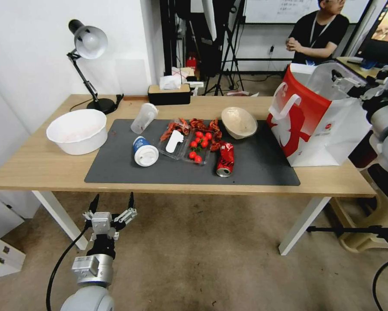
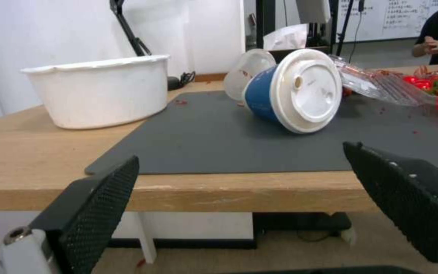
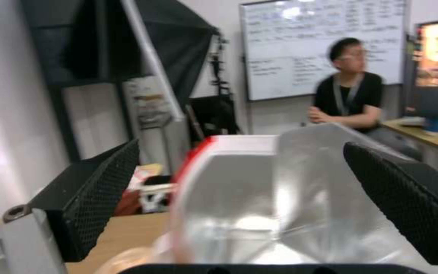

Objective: Pick up the trash from the table and place it into the takeout bag.

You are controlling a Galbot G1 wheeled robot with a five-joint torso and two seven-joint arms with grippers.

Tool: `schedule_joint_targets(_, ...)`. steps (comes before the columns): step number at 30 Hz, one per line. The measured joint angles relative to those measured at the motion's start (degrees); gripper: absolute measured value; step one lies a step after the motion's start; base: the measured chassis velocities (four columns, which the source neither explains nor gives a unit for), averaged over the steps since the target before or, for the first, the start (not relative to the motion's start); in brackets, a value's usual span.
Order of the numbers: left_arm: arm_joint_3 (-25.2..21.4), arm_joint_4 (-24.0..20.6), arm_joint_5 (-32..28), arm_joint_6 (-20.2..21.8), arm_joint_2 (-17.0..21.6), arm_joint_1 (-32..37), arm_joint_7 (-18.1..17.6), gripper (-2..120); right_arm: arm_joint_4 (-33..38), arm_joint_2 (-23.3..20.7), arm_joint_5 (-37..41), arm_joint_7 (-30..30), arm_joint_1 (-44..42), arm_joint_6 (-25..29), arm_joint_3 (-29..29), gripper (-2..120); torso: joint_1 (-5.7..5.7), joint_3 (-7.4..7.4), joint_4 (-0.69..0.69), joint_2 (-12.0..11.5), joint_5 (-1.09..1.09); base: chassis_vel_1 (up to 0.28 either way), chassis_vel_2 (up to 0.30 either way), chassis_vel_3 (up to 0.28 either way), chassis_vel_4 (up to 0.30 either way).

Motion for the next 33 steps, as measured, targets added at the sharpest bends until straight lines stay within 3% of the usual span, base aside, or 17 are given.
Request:
schedule_joint_targets(12,0.0,-0.1,-0.1,-0.5,0.0,0.2,0.1,100,7.6,1.2,-2.2,-5.6,-11.9,4.7,4.5,100,-0.01,-0.01,-0.01,0.0,0.00,0.000,0.000,0.000,0.000)
schedule_joint_targets(17,0.0,0.2,-0.2,-1.1,0.0,0.3,0.2,100,10.0,3.0,-8.4,-9.9,-20.5,12.9,6.6,100,0.00,-0.01,-0.01,0.0,-0.01,0.000,0.000,0.000,0.000)
schedule_joint_targets(19,0.1,0.4,-0.2,-1.3,0.0,0.3,0.2,100,10.7,5.4,-14.1,-11.4,-25.5,20.9,6.8,100,-0.01,-0.01,-0.01,0.0,-0.01,0.000,0.000,0.000,0.000)
schedule_joint_targets(20,0.1,0.4,-0.2,-1.3,0.0,0.3,0.2,100,10.7,5.4,-14.1,-11.4,-25.5,20.9,6.8,100,-0.01,-0.01,-0.01,0.0,-0.01,0.000,0.000,0.000,0.000)
schedule_joint_targets(23,0.3,0.6,-0.2,-1.3,0.0,0.2,0.3,100,10.2,10.9,-21.2,-11.6,-31.1,29.0,5.0,100,-0.01,0.00,-0.01,0.0,0.00,0.000,0.000,0.000,0.000)
schedule_joint_targets(27,0.3,0.8,-0.2,-1.5,0.0,0.2,0.3,100,8.5,15.6,-25.5,-11.7,-34.1,32.9,3.0,100,-0.01,0.00,0.00,0.0,0.02,0.000,0.000,0.000,0.000)
schedule_joint_targets(33,0.3,1.3,-0.4,-1.8,0.0,0.2,0.3,100,7.9,18.8,-27.4,-11.7,-37.4,33.4,0.4,100,-0.01,0.00,-0.01,0.0,0.00,0.000,0.000,0.000,0.000)
